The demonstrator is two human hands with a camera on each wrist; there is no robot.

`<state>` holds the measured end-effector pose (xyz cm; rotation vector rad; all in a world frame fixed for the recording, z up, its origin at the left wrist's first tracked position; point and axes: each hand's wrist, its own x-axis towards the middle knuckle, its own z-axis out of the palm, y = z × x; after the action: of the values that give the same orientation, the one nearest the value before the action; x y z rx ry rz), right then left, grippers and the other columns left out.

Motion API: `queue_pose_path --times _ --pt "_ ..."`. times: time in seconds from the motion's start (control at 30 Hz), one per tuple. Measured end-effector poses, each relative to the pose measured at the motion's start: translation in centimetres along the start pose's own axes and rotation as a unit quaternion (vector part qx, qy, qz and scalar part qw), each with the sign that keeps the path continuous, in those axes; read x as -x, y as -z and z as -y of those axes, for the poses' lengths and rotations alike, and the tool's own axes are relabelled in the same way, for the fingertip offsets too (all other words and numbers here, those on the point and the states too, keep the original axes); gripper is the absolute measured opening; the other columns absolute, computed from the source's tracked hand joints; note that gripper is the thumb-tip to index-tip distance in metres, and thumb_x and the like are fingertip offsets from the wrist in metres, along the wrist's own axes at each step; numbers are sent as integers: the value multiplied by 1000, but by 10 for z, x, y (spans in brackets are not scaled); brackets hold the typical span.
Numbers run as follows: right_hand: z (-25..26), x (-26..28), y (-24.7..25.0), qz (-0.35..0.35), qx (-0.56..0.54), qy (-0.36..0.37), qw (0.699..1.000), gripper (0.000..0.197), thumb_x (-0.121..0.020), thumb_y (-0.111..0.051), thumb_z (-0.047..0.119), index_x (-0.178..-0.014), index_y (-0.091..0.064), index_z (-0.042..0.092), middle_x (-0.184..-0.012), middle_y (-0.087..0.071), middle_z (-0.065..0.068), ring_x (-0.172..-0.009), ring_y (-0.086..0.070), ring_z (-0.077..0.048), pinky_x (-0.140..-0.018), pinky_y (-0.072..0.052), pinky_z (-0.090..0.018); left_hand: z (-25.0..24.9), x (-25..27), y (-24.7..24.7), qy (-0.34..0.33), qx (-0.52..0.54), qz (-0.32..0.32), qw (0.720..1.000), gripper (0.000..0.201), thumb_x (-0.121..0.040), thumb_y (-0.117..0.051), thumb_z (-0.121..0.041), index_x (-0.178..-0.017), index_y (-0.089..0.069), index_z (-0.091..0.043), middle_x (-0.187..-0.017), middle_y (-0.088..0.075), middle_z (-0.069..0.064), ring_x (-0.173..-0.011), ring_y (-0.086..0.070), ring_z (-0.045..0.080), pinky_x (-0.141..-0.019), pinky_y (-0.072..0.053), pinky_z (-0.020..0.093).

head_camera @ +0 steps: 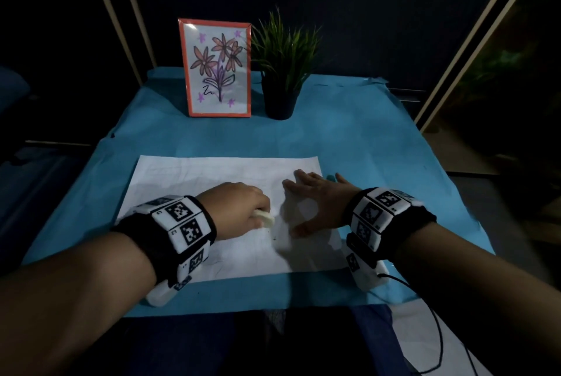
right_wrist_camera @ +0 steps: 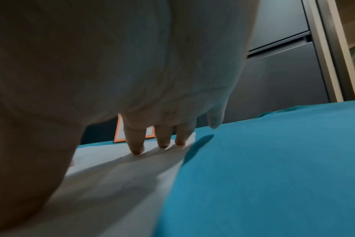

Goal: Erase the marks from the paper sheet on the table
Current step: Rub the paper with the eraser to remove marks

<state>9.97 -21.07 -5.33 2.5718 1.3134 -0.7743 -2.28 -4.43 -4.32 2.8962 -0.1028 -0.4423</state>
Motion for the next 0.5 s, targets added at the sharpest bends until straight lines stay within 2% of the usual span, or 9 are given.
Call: queue_pose_path --times 0.1,0.27,0.4,0.5 --pt "0 0 0 -3 0 -3 1000 102 -73 -57 73 -149 4 40 -159 12 9 -147 5 -11 -117 7 -51 -5 -2 0 13 -10 -20 1000 24 -99 -47 -36 -110 -60 -20 -108 -57 -6 -94 -55 16 -78 -39 26" --pt "3 2 1 0 10 -3 1000 102 -74 -57 72 -149 4 38 -159 12 8 -147 4 -12 -117 5 -51 -6 2 4 -25 -25 38 999 21 -97 -50 -34 -108 -63 -22 -104 -58 -8 -91 -54 13 -78 -41 25" --pt "1 1 1 -1 7 -3 1000 103 -74 -57 72 -149 4 38 -159 12 8 -147 5 -12 -117 6 -51 -7 0 1 2 -23 10 1000 23 -99 -46 -36 -110 -59 -21 -108 -55 -7 -93 -55 16 -78 -40 27" --pt "1 -1 -1 -2 7 -3 1000 103 -73 -57 73 -149 4 39 -159 12 9 -147 5 -12 -116 7 -51 -8 3 -1 -16 -20 27 999 20 -98 -48 -32 -105 -62 -21 -99 -54 -8 -87 -54 14 -77 -43 28"
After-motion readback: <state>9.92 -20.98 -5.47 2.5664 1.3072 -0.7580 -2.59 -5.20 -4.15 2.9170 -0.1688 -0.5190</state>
